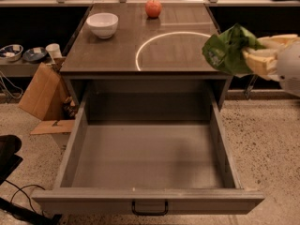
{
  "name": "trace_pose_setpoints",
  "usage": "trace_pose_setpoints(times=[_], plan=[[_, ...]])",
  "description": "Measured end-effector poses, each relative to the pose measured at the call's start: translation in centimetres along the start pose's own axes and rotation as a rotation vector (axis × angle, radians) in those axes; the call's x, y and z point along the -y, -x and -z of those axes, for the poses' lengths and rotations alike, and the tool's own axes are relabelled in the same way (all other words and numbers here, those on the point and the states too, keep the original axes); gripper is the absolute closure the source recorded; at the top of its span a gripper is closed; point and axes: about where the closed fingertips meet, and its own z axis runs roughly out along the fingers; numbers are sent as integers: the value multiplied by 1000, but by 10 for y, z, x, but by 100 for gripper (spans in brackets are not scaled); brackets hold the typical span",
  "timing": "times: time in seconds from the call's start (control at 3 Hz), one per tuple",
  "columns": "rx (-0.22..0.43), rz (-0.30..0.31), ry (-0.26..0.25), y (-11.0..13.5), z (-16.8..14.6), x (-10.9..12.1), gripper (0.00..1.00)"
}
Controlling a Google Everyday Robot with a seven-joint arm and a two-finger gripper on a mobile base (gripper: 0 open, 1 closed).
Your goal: Place green rice chip bag into top drawer
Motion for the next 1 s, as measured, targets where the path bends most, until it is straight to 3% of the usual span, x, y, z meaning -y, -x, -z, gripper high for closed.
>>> trace_pose_setpoints(times=[0.33, 0.67, 1.0], plan=[[-26, -30, 77, -32, -13, -61, 100], [-52, -60, 188, -72, -35, -131, 100], [-47, -93, 262, -105, -74, -177, 100]])
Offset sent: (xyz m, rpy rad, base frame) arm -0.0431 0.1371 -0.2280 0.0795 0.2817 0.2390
